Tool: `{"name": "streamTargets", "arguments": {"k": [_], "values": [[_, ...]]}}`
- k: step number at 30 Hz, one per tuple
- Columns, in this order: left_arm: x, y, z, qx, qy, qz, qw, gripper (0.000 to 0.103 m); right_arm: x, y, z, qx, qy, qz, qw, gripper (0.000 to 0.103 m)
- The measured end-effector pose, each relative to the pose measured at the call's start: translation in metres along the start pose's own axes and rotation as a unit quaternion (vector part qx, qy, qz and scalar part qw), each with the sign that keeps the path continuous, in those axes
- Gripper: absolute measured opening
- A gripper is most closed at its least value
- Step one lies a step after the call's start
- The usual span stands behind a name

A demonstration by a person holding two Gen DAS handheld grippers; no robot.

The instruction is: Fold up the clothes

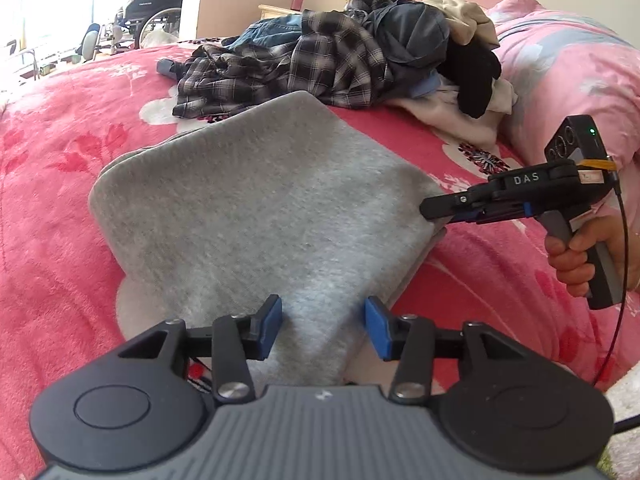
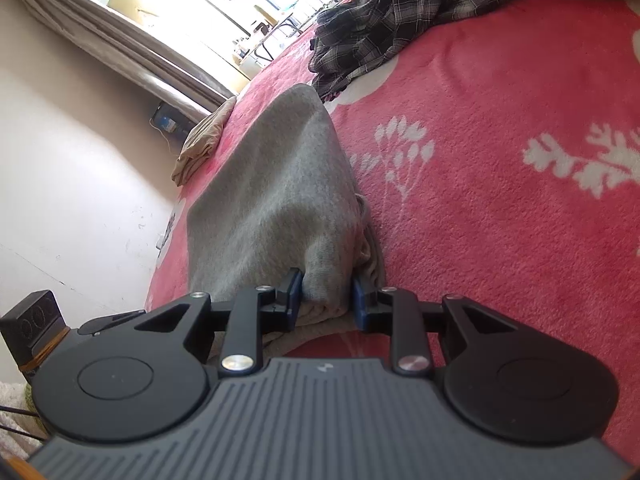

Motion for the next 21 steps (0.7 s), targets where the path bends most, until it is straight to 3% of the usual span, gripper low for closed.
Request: {"name": "streamTargets", "arguments": {"k": [21], "values": [[-0.0012, 0.0016, -0.0035, 0.010, 0.005, 0.001, 0.9999, 0.051, -0.0003, -0.0028, -0.0045, 0.002, 0.010, 0.001, 1.000, 0.026]]}}
Point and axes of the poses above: each gripper's, at about its wrist camera, not at the fingertips, and y roughly the way its jaws point, z to its left, x to its top, the point moved 4 cm from there along y, roughly the way its jaws point, and after that the axes turned 7 degrees about -x, right-handed, at the moved point
